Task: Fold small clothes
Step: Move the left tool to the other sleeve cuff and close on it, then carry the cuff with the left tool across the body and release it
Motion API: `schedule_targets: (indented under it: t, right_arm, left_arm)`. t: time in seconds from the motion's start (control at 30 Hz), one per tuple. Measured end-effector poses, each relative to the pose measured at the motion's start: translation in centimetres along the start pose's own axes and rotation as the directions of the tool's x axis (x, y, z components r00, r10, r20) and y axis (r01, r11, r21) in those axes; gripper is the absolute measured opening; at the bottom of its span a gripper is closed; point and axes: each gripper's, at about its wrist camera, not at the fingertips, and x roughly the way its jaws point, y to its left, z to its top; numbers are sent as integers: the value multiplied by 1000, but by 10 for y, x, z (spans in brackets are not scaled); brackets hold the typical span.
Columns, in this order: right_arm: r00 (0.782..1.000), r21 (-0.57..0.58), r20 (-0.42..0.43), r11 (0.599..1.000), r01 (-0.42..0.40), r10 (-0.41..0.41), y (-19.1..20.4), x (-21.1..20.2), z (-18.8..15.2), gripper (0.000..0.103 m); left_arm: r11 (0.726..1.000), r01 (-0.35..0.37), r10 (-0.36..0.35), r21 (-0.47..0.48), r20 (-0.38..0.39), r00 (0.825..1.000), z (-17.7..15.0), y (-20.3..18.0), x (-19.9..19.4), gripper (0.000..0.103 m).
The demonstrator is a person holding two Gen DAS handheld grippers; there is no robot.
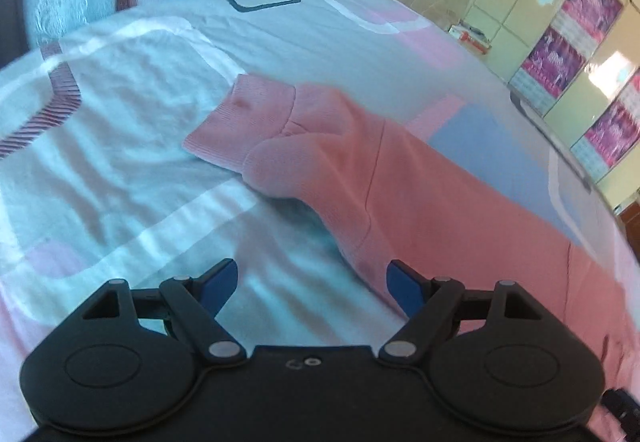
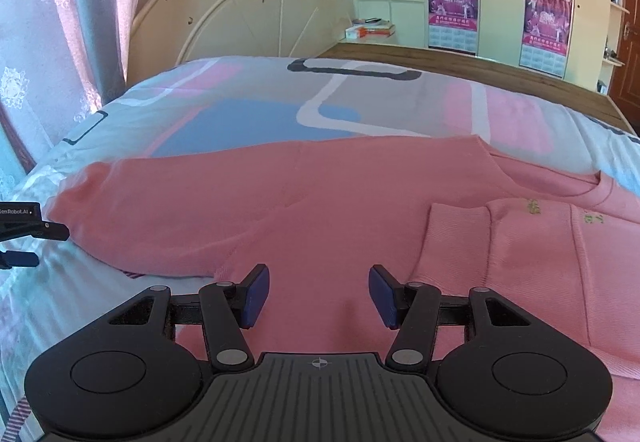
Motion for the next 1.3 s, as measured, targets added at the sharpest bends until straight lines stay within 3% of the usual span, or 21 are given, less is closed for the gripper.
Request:
schedule_targets:
  t: [0.13, 0.17, 0.2, 0.23, 0.33, 0.43, 0.57, 0.67, 0.8, 0.93, 1.13, 1.23, 1.3]
  right_arm:
    - [1000, -10, -1, 1000, 11, -11, 2, 8, 4, 55]
    - [1000, -11, -2, 1000, 15, -15, 2, 10, 4, 55]
    - [1000, -12, -2, 1000, 21, -21, 2, 13, 5, 55]
    - [1000, -14, -3, 1000, 26, -27, 2, 15, 6, 55]
    - [999, -23, 2, 999, 48, -48, 2, 23, 8, 55]
    - [997, -27, 3, 997, 78, -78, 0, 30, 11, 55]
    - [995, -12, -7, 995, 97, -97, -8, 39, 11, 55]
    - [992, -1, -114, 998, 59, -58, -14, 62, 4, 55]
    - [997, 37, -73, 999, 29, -27, -22, 53, 6, 55]
    - [999, 76, 14, 996, 45, -46, -40, 19, 12, 55]
    - [986, 150, 56, 978, 145, -155, -96, -35, 2, 55]
    - [976, 183, 42, 962, 204, -215, -125, -56, -13, 55]
    - [971, 212, 25, 950, 228, -238, -144, -68, -23, 55]
  left_arm:
    - [993, 72, -72, -90, 9, 997, 10, 14, 19, 71]
    - [990, 89, -87, -108, 26, 996, 13, 18, 22, 64]
    - [987, 102, -99, -124, 35, 995, 15, 19, 25, 48]
    - [983, 112, -108, -144, 38, 993, 18, 23, 29, 44]
    - [972, 124, -115, -202, 54, 992, 26, 31, 39, 14]
    - [966, 124, -111, -227, 70, 991, 31, 33, 42, 6]
    - [979, 143, -124, -147, 132, 984, 35, 15, 25, 5]
    - [984, 180, -175, -8, 188, 967, 39, -21, 1, 5]
    - [955, 241, -276, 171, 223, 935, 35, -78, -28, 5]
    - [867, 328, -412, 374, 171, 895, 9, -154, -46, 5]
    - [672, 470, -557, 573, -29, 830, -78, -271, -44, 5]
    - [593, 504, -564, 628, -124, 817, -126, -308, -32, 5]
    - [554, 500, -527, 666, -185, 829, -156, -323, -18, 5]
